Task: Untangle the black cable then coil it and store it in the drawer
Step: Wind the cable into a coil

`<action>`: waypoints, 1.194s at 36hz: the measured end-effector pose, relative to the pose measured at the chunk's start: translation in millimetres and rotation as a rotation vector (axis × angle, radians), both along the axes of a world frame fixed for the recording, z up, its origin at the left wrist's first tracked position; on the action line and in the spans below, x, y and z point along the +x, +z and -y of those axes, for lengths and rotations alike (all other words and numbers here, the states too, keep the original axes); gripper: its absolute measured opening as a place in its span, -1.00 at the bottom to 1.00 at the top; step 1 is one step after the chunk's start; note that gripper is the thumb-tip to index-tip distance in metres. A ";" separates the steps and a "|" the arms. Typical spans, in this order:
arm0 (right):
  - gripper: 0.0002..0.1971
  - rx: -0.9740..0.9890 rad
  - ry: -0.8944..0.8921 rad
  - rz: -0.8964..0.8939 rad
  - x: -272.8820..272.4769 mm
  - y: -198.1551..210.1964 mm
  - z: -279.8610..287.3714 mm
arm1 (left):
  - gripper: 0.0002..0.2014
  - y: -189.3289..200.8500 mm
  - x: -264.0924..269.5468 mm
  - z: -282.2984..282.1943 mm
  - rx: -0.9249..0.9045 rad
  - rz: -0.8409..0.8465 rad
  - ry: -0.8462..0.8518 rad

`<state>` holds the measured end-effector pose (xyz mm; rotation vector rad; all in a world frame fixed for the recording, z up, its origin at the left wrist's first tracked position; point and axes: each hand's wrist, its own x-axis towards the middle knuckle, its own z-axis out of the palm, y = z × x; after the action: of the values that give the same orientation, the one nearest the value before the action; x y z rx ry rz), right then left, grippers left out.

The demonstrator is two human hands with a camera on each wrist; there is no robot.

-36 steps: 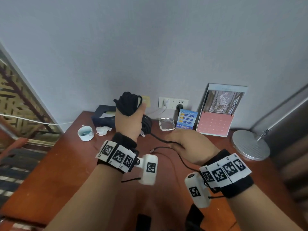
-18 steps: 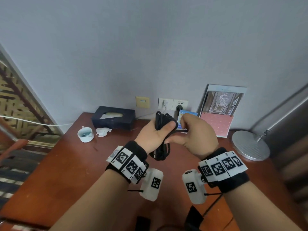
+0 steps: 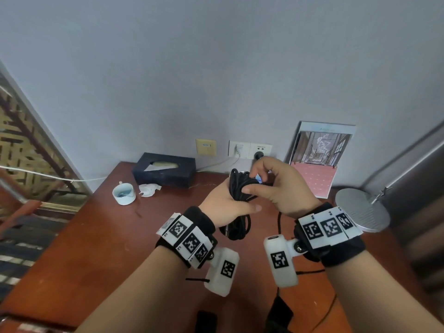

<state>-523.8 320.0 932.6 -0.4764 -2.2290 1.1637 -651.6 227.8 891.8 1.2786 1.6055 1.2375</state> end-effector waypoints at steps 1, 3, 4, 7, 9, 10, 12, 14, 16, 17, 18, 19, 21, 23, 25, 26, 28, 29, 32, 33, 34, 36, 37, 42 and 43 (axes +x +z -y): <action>-0.75 -0.008 -0.013 -0.021 -0.1 -0.2 -0.6 | -0.61 -0.4 0.7 0.9 0.011 0.020 0.030; -0.83 -0.003 -0.058 -0.055 0.6 -0.2 -1.6 | -0.64 -0.2 0.8 2.2 0.027 0.130 0.121; -0.87 -0.003 -0.083 -0.067 1.8 -0.6 -2.8 | -0.69 0.1 0.1 3.1 0.031 0.193 0.175; -0.87 -0.040 -0.113 -0.082 7.1 -4.0 -7.0 | -0.88 1.0 -2.8 5.6 0.030 0.364 0.288; -0.87 -0.016 -0.096 -0.049 10.3 -9.0 -10.3 | -0.84 2.5 -3.9 6.3 0.025 0.484 0.331; -0.85 0.005 -0.086 -0.015 11.2 -11.9 -11.0 | -0.83 4.4 -3.9 6.8 0.023 0.555 0.350; -0.78 0.006 -0.070 0.049 11.8 -18.9 -11.5 | -0.87 7.5 -5.4 7.1 0.036 0.723 0.398; -0.71 0.003 -0.094 0.094 11.8 -25.3 -10.8 | -0.90 11.8 -7.0 7.7 0.059 0.887 0.426; -0.66 0.018 -0.153 0.109 10.8 -29.9 -9.1 | -0.90 14.7 -6.4 8.3 0.068 0.960 0.430; -0.64 0.028 -0.181 0.107 9.5 -30.6 -7.4 | -0.92 15.0 -5.3 8.8 0.067 0.963 0.423; -0.63 0.055 -0.197 0.108 7.6 -30.3 -5.2 | -0.94 15.6 -3.3 9.2 0.064 0.961 0.407; -0.65 0.097 -0.197 0.116 5.6 -29.2 -2.3 | -0.93 14.9 -1.5 9.1 0.060 0.952 0.385; -0.68 0.183 -0.168 0.145 1.9 -24.4 4.4 | -0.91 14.8 2.6 9.6 0.050 0.921 0.340; -0.67 0.222 -0.128 0.195 -0.5 -19.3 7.8 | -0.93 16.7 6.3 11.6 0.053 0.908 0.293; -0.68 0.258 -0.079 0.269 -0.7 -14.8 8.7 | -0.84 18.2 8.8 12.9 0.069 0.912 0.255; -0.68 0.287 -0.059 0.308 -0.7 -13.5 8.8 | -0.80 19.4 10.4 13.7 0.073 0.892 0.244; -0.68 0.334 -0.031 0.384 -0.5 -9.7 7.3 | -0.80 20.9 13.5 15.4 0.067 0.818 0.226; -0.69 0.354 -0.022 0.428 0.3 -7.0 6.1 | -0.82 21.1 14.9 16.2 0.063 0.774 0.231; -0.78 0.421 0.035 0.555 2.9 3.7 8.1 | -0.80 20.0 17.6 17.1 0.085 0.692 0.290; -0.78 0.450 0.060 0.596 3.9 6.9 10.2 | -0.80 19.3 18.5 16.6 0.093 0.678 0.311; -0.76 0.467 0.076 0.640 0.8 10.4 12.7 | -0.81 19.4 19.1 16.3 0.098 0.667 0.324; -0.75 0.441 0.077 0.731 -4.1 14.3 15.2 | -0.82 21.2 20.1 16.3 0.102 0.661 0.321; -0.74 0.426 0.098 0.784 -5.8 15.6 15.2 | -0.83 22.4 20.1 16.6 0.104 0.659 0.308; -0.71 0.476 0.207 0.711 -0.3 17.7 14.9 | -0.83 28.8 21.3 18.1 0.112 0.655 0.281; -0.70 0.470 0.205 0.675 2.1 16.0 15.8 | -0.84 29.6 21.2 17.7 0.122 0.663 0.304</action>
<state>-521.7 304.2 948.6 -0.4978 -3.0803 0.5613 -630.4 210.0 921.4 0.5874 1.2644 1.7396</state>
